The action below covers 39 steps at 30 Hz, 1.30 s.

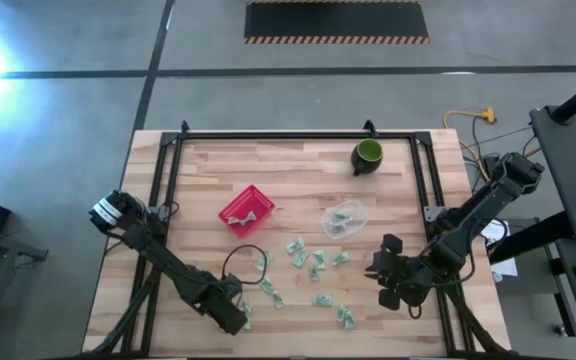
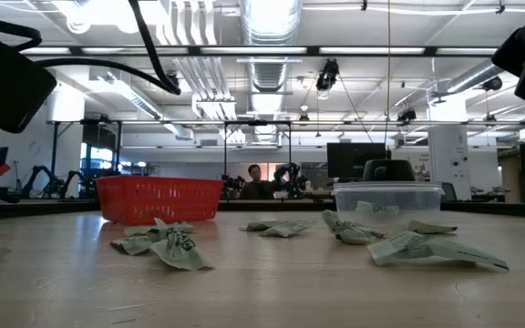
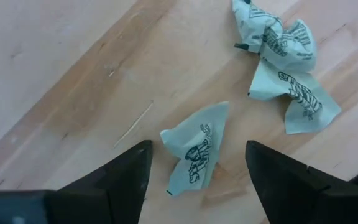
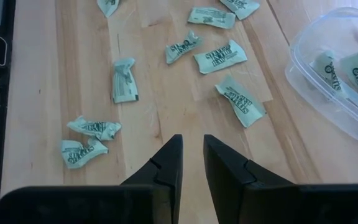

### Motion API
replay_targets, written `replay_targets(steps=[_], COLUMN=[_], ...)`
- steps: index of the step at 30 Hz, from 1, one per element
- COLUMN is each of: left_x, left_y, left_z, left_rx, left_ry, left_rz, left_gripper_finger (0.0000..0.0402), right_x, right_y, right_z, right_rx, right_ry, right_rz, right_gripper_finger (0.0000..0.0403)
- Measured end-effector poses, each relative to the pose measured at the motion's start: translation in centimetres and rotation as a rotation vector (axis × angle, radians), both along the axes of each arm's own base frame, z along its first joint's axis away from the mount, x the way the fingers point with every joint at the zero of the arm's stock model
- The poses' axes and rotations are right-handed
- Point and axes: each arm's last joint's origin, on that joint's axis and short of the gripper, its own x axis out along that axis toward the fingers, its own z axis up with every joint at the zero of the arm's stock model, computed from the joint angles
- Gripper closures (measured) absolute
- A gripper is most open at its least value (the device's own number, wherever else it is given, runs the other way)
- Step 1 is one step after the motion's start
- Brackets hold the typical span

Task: Pick and place items into bin
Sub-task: Put the stevia packet into the red bin

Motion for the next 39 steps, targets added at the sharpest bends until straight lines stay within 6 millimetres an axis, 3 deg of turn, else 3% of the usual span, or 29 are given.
replay_targets(steps=[23, 39], left_x=[0.12, 0.36], left_y=[0.06, -0.05], left_z=[0.04, 0.24], left_rx=[0.047, 0.049], left_ry=[-0.02, -0.043], left_rz=[0.073, 0.073], left_gripper_finger=[0.0247, 0.025], right_x=[-0.02, -0.11], right_y=[-0.02, -0.11], right_z=[-0.04, -0.28], right_rx=[-0.006, -0.011], right_ry=[0.002, 0.007], right_rz=[0.007, 0.006], right_gripper_finger=[0.0346, 0.0346])
